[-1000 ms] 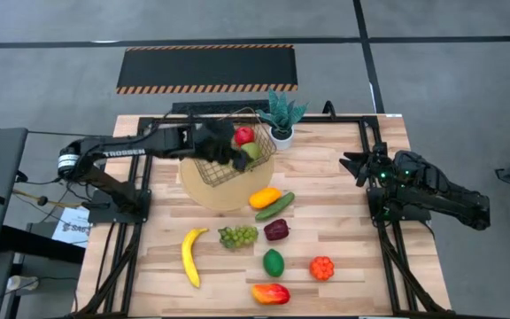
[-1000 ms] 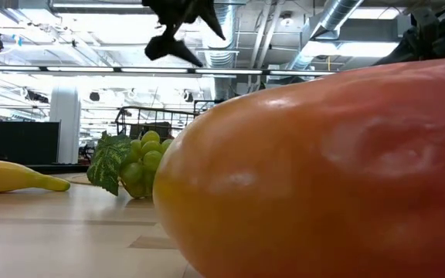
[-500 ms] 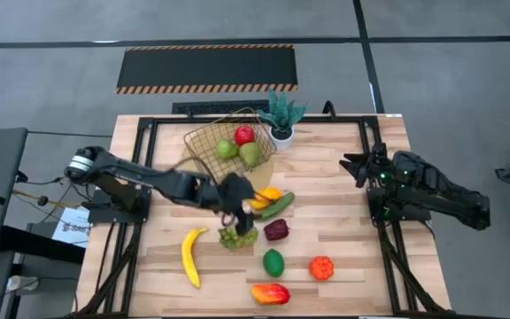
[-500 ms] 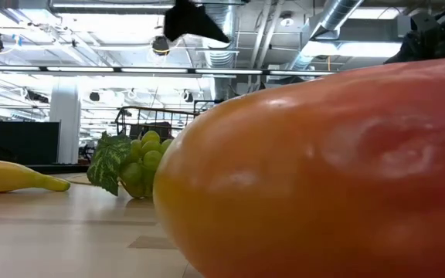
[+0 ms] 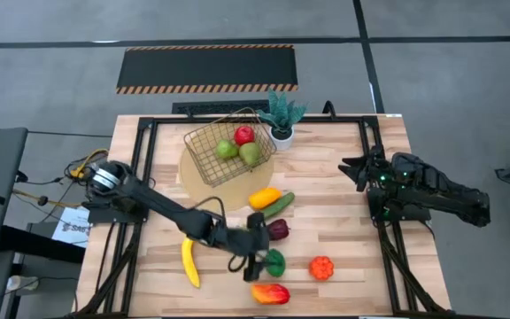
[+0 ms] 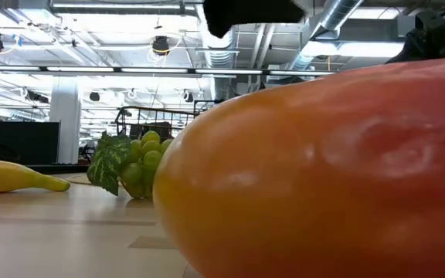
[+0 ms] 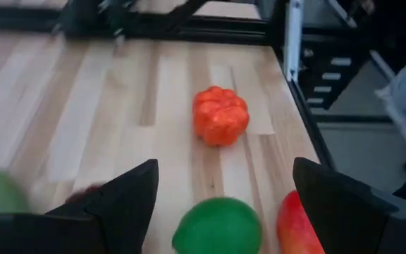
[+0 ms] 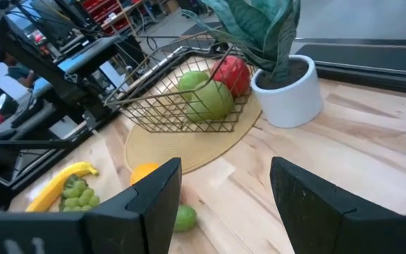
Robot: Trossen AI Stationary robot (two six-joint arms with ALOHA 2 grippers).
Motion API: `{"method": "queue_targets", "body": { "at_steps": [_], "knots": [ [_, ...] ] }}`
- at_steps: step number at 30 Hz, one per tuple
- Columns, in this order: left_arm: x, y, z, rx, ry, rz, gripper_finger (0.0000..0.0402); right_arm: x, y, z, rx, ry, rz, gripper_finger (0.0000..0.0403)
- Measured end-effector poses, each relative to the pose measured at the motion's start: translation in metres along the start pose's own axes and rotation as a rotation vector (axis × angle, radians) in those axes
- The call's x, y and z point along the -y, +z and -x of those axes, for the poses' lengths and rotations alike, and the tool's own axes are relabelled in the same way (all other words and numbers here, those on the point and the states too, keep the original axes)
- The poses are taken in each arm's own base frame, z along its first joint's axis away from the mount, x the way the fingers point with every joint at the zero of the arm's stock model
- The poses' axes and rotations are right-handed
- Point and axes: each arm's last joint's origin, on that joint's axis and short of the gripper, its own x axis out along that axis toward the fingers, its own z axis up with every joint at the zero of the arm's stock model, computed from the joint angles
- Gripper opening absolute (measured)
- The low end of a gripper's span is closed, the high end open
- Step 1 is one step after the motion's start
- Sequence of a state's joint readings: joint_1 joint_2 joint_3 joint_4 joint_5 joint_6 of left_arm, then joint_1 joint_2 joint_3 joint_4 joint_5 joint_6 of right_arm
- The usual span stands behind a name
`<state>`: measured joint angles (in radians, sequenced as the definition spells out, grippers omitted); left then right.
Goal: Build produce basket
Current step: Put the orange mango into the wire basket
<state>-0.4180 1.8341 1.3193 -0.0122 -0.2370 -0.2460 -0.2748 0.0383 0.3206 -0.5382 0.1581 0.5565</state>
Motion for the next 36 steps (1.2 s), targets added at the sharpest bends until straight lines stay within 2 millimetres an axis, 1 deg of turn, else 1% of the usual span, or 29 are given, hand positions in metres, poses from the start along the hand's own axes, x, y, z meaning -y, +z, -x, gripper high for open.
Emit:
{"method": "queue_targets", "body": {
  "at_steps": [2, 6, 9, 11, 14, 16, 18, 21, 22, 26, 30, 33, 36],
  "knots": [
    [0.002, -0.007, -0.012, 0.017, 0.006, -0.046, 0.0312, 0.0, 0.0, 0.0, 0.002, 0.001, 0.0, 0.024],
    [0.003, -0.02, -0.035, 0.043, -0.003, -0.015, 0.0312, 0.0, 0.0, 0.0, 0.0, 0.001, 0.0, 0.024],
    [0.013, -0.029, -0.048, 0.031, -0.004, -0.033, 0.0312, 0.0, 0.0, 0.0, 0.001, 0.0, -0.001, 0.024],
    [0.022, -0.028, -0.054, 0.035, -0.006, -0.08, 0.0312, 0.0, 0.0, 0.0, -0.001, 0.0, -0.002, 0.024],
    [0.037, -0.022, -0.052, 0.009, -0.029, -0.187, 0.0313, 0.0, 0.0, 0.0, -0.001, 0.0, -0.003, 0.024],
    [0.047, -0.015, -0.049, 0.031, -0.051, -0.233, 0.0313, 0.0, 0.0, 0.0, -0.002, 0.002, -0.003, 0.024],
    [0.056, -0.009, -0.044, 0.034, -0.054, -0.232, 0.0313, 0.0, 0.0, 0.0, -0.003, 0.003, -0.003, 0.024],
    [0.067, 0.001, -0.04, 0.058, -0.085, -0.169, 0.0313, 0.0, 0.0, 0.0, -0.003, 0.003, -0.003, 0.024],
    [0.071, 0.0, -0.041, 0.064, -0.077, -0.151, 0.0313, 0.0, 0.0, 0.0, -0.003, 0.004, -0.003, 0.024],
    [0.085, -0.022, -0.054, 0.014, -0.015, -0.144, 0.0313, 0.0, 0.0, 0.0, -0.004, 0.003, -0.002, 0.024],
    [0.102, -0.027, -0.064, 0.032, -0.028, -0.104, 0.0313, 0.0, 0.0, 0.0, -0.004, 0.003, -0.003, 0.024],
    [0.109, -0.04, -0.075, -0.006, -0.022, -0.105, 0.0313, 0.0, 0.0, 0.0, -0.004, 0.003, -0.002, 0.024],
    [0.111, -0.044, -0.081, -0.011, -0.021, -0.104, 0.0313, 0.0, 0.0, 0.0, -0.005, 0.002, -0.002, 0.024]
  ]
}}
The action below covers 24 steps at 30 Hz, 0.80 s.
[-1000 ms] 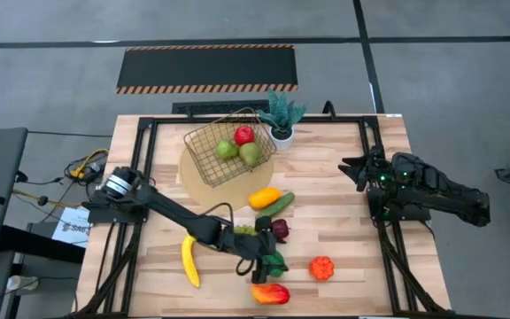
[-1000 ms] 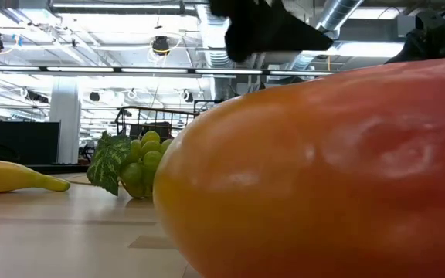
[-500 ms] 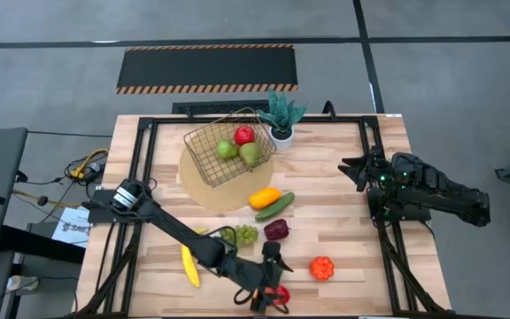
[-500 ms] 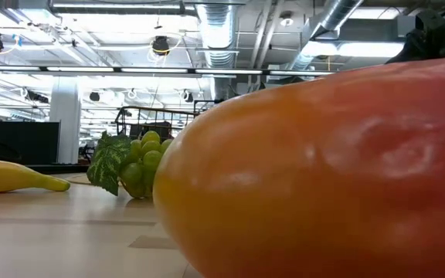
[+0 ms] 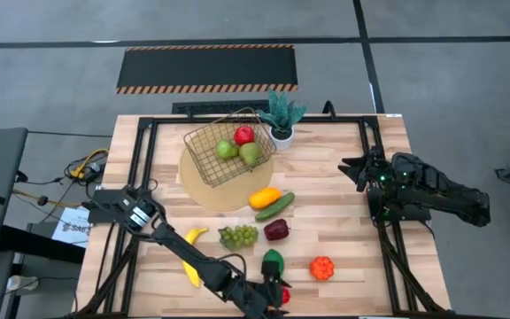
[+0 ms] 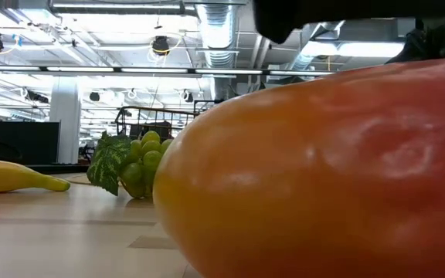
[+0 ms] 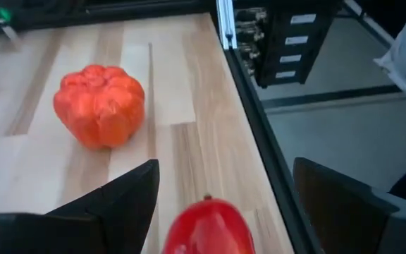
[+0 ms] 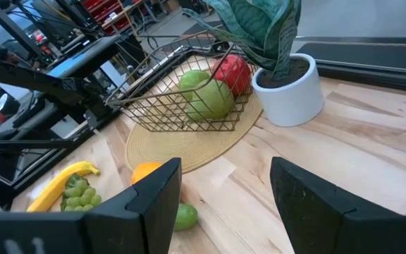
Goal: Build produce basket
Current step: Put the orange mango into the wire basket
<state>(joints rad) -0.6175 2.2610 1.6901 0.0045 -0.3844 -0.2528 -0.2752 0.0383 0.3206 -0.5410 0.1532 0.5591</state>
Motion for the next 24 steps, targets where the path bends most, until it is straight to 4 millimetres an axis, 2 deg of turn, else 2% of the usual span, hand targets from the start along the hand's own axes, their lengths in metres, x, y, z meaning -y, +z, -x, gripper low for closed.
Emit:
{"method": "queue_targets", "body": {
  "at_steps": [8, 18, 24],
  "knots": [
    [0.0, -0.018, -0.003, -0.114, 0.054, 0.068, 0.0313, 0.0, 0.0, 0.0, 0.0, 0.0, 0.0, 0.024],
    [0.007, -0.036, -0.003, -0.222, 0.031, 0.108, 0.0312, 0.0, 0.0, 0.0, 0.0, 0.0, 0.0, 0.024],
    [0.007, -0.046, -0.008, -0.28, 0.02, 0.158, 0.0287, 0.0, 0.0, 0.0, 0.001, 0.0, 0.0, 0.024]
  ]
}}
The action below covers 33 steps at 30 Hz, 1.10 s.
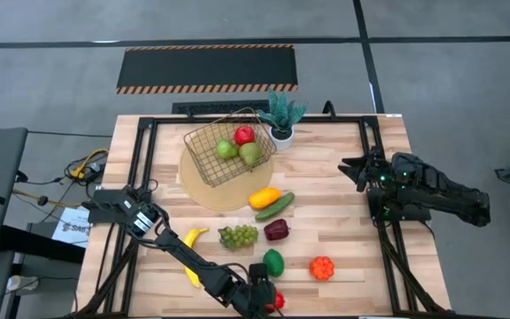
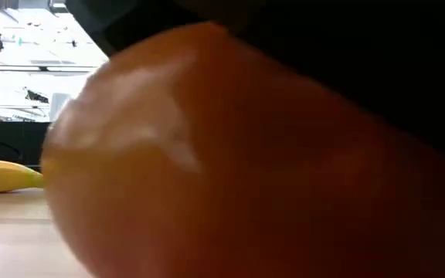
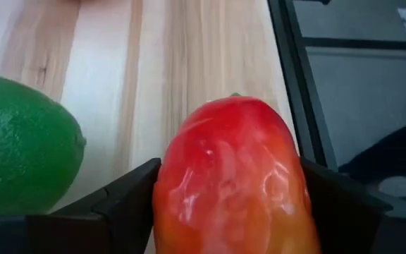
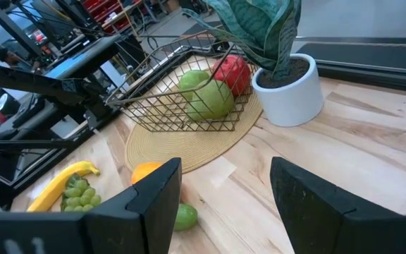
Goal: Build produce basket
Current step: Put the orange mango into the wire basket
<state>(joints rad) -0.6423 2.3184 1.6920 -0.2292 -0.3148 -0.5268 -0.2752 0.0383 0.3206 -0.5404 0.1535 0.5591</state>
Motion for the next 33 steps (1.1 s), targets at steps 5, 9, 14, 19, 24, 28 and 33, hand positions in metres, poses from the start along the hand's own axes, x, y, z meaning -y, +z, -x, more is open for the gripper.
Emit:
{"method": "queue_targets", "body": {
  "at_steps": [5, 9, 14, 19, 24, 28, 33],
  "knots": [
    [-0.003, 0.002, -0.001, 0.008, 0.006, 0.052, 0.0255, 0.0, 0.0, 0.0, 0.001, 0.0, 0.0, 0.024],
    [-0.005, 0.005, 0.003, 0.004, 0.013, 0.104, 0.0244, 0.0, 0.0, 0.0, 0.002, 0.001, -0.001, 0.024],
    [-0.009, 0.022, 0.033, 0.024, 0.078, 0.124, 0.026, 0.0, 0.0, 0.0, 0.002, 0.001, -0.006, 0.024],
    [-0.023, 0.041, 0.073, 0.046, 0.213, 0.129, 0.0266, 0.0, 0.0, 0.0, 0.002, 0.001, -0.016, 0.024],
    [-0.053, 0.065, 0.12, 0.141, 0.419, 0.229, 0.0264, 0.0, 0.0, 0.0, 0.003, -0.002, -0.017, 0.024],
    [-0.088, 0.079, 0.149, 0.226, 0.631, 0.313, 0.0264, 0.0, 0.0, 0.0, 0.003, -0.003, -0.016, 0.024],
    [-0.141, 0.091, 0.171, 0.121, 0.801, 0.249, 0.0264, 0.0, 0.0, 0.0, 0.005, -0.006, -0.016, 0.024]
  ]
}}
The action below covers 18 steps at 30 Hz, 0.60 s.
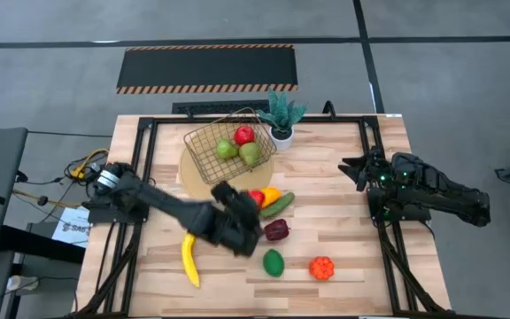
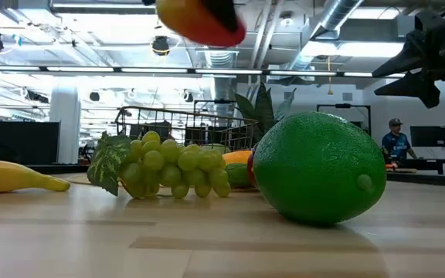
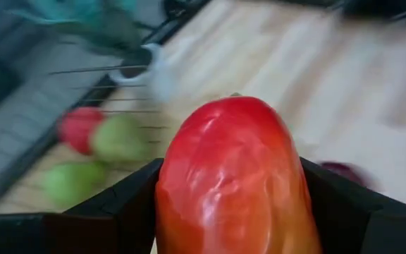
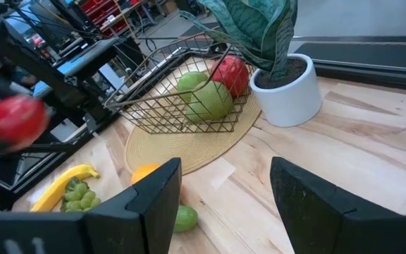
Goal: Build produce basket
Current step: Put the orange mango into the wire basket
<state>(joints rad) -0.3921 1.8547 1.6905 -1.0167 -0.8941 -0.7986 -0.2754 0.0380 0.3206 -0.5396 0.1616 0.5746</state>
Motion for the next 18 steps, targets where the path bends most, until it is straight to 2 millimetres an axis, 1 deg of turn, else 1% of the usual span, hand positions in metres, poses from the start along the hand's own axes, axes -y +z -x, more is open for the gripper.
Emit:
{"method": "queue_targets", "body": {
  "at_steps": [5, 8, 11, 14, 18],
  "knots": [
    [-0.042, 0.017, -0.038, -0.147, 0.099, -0.093, 0.0264, 0.0, 0.0, 0.0, 0.001, -0.001, 0.004, 0.024],
    [-0.061, 0.026, -0.06, -0.223, 0.109, -0.159, 0.0264, 0.0, 0.0, 0.0, 0.001, -0.002, 0.007, 0.024],
    [-0.077, 0.035, -0.078, -0.266, 0.064, -0.201, 0.0264, 0.0, 0.0, 0.0, 0.003, -0.004, 0.007, 0.024],
    [-0.098, 0.046, -0.084, -0.277, 0.023, -0.206, 0.0264, 0.001, 0.0, 0.0, 0.011, -0.017, 0.01, 0.024],
    [-0.134, 0.062, -0.076, -0.244, 0.031, -0.167, 0.0264, 0.001, 0.001, 0.0, 0.026, -0.042, 0.01, 0.024]
  ]
}}
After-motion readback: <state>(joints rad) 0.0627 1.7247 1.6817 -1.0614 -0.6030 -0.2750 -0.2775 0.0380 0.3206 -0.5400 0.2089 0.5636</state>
